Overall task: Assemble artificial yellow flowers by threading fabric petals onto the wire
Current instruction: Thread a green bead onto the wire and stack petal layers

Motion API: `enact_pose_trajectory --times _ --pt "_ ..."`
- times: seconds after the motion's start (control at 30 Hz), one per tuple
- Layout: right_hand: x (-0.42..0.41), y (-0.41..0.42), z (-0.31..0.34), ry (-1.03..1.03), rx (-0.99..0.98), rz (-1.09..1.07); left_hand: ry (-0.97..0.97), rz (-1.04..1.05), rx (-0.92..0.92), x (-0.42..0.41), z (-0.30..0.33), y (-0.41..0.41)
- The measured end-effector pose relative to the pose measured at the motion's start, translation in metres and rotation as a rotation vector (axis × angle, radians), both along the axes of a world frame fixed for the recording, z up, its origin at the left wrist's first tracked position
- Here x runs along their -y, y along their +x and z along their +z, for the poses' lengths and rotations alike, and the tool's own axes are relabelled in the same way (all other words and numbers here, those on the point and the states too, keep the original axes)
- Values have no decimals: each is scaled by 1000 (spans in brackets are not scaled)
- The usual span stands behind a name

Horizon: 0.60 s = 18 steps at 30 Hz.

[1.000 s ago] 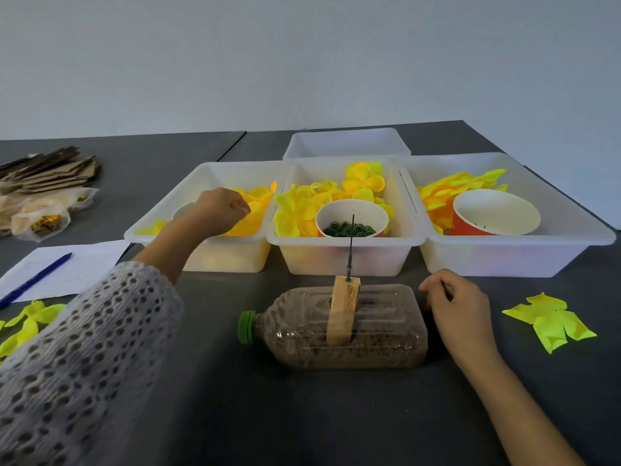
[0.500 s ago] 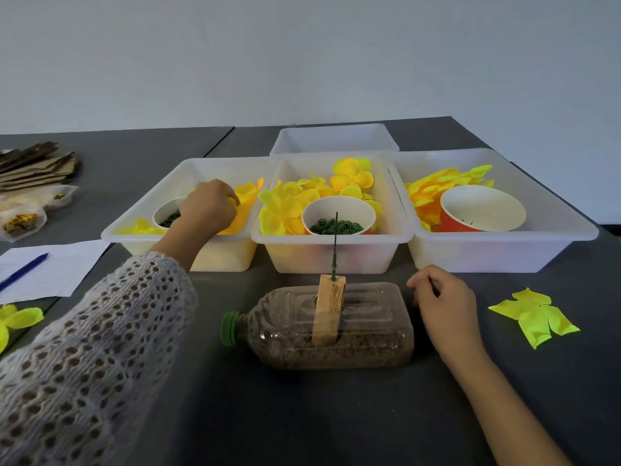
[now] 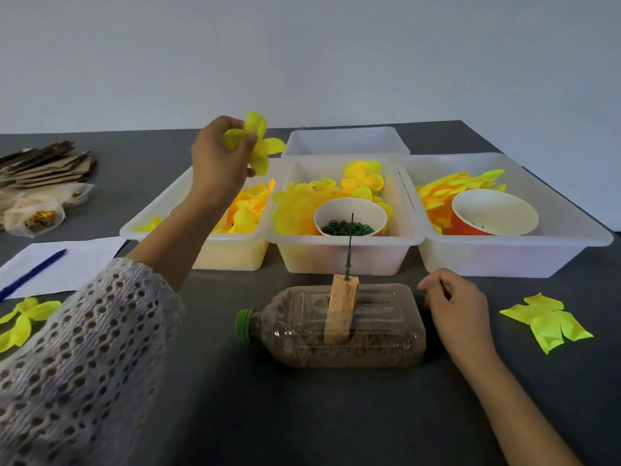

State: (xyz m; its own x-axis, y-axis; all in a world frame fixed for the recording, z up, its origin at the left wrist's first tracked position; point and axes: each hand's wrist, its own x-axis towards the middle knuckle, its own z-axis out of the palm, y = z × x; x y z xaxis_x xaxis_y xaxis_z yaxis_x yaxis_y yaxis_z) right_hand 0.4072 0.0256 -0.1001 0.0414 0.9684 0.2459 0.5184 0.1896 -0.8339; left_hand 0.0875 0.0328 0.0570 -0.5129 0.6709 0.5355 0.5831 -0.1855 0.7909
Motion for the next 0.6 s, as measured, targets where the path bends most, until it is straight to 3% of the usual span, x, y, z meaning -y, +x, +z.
enact_pose_trajectory --times 0.13,0.27,0.6 --pt "1 0 -1 1 1 0 -13 -277 123 19 16 35" --pt "2 1 0 9 4 0 -90 -486 88 40 25 64" --pt "2 0 0 15 22 1 -263 -632 -54 71 28 92"
